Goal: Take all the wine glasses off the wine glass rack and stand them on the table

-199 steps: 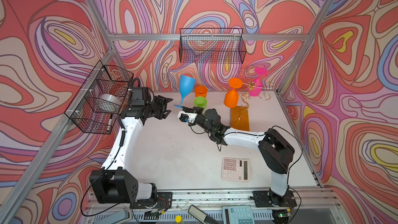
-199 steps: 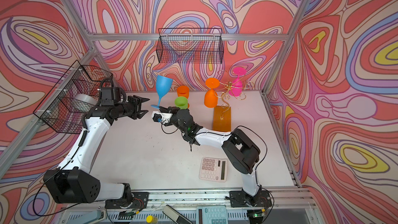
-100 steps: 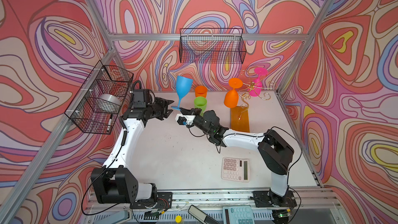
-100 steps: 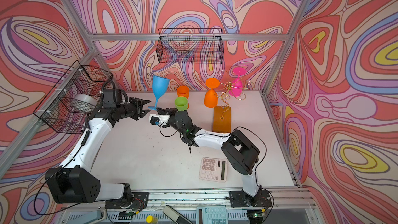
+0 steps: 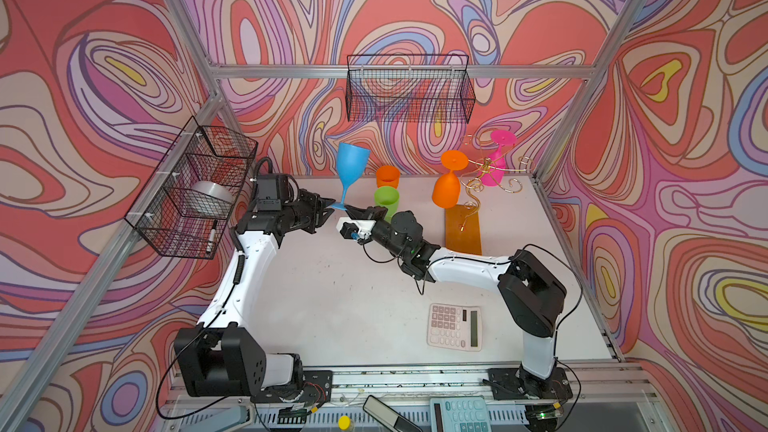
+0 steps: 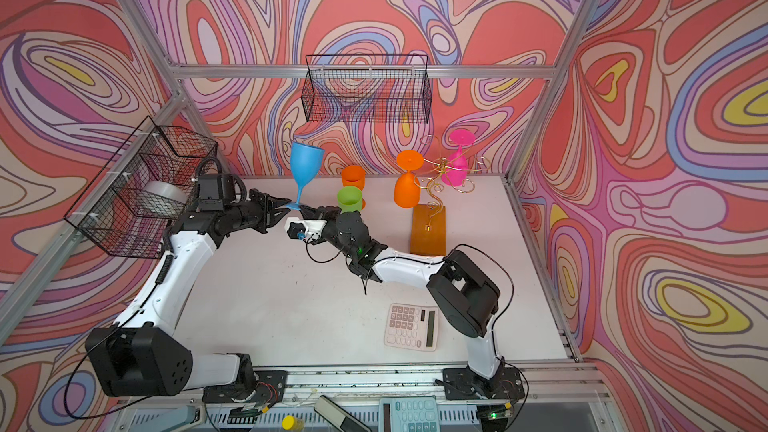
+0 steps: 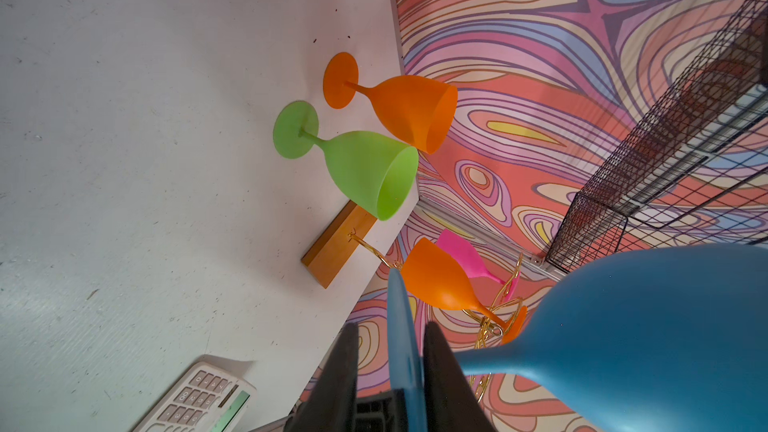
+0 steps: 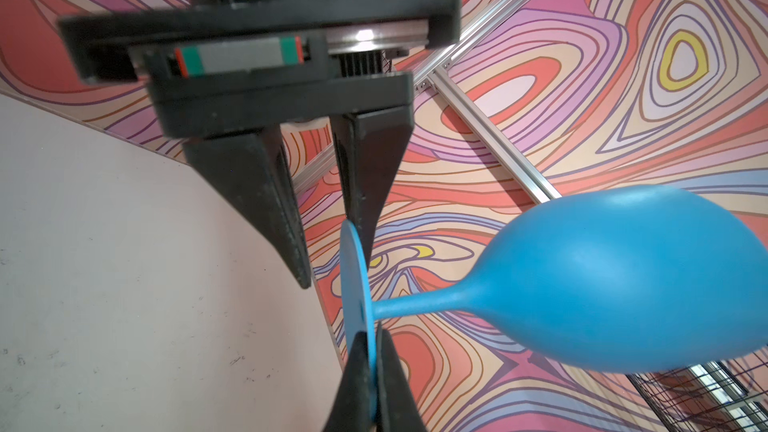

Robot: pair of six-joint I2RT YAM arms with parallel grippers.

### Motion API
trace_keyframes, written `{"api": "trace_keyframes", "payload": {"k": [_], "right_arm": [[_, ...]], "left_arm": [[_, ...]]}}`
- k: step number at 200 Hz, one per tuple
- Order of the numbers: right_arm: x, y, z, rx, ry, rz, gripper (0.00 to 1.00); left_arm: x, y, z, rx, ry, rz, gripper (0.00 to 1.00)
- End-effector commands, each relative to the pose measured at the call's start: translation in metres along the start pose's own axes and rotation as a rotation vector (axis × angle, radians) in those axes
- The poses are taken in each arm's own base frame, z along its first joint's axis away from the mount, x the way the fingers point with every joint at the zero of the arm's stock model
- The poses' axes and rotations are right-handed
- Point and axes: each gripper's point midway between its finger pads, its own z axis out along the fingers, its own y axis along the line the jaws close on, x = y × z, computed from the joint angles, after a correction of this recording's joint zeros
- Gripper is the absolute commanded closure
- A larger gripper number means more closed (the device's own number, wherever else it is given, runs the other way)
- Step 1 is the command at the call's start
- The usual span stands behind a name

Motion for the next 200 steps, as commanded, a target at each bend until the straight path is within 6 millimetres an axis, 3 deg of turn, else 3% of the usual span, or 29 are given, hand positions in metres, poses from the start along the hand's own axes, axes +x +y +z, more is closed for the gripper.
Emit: {"api": "trace_keyframes", "payload": {"k": [1, 53, 102, 117, 154, 182, 191, 200], "right_arm": [[-0.005, -0.001, 0.007, 0.020, -0.011, 0.016, 1.00], [-0.001, 0.004, 0.011, 0.006, 0.001, 0.010, 1.00], [-0.006, -0.002, 0.009, 0.027, -0.007, 0.037, 1.00], [-0.008, -0.007, 0.007, 0.032, -0.005, 0.065, 0.86], [-0.019, -0.021, -0.004, 0.021, 0.001, 0.154, 0.62], [-0.033, -0.029, -0.018, -0.031, 0.005, 0.253, 0.40], [-0.034, -0.026, -0.022, -0.068, 0.021, 0.275, 0.32], [-0.047, -0.040, -0.031, -0.073, 0.010, 0.307, 0.25]], "left_arm": [[0.004, 0.002, -0.004, 0.015, 0.008, 0.011, 0.78], [0.003, 0.001, 0.000, 0.019, 0.016, 0.015, 1.00], [0.000, -0.002, 0.002, 0.020, 0.006, 0.033, 1.00], [-0.002, -0.003, 0.002, 0.023, 0.000, 0.041, 1.00], [-0.004, -0.009, 0.004, 0.058, 0.004, 0.078, 1.00], [-0.010, -0.009, 0.008, 0.091, 0.007, 0.097, 1.00], [-0.012, -0.012, 0.010, 0.119, 0.012, 0.111, 1.00], [-0.014, -0.014, 0.013, 0.143, 0.016, 0.119, 1.00]]}}
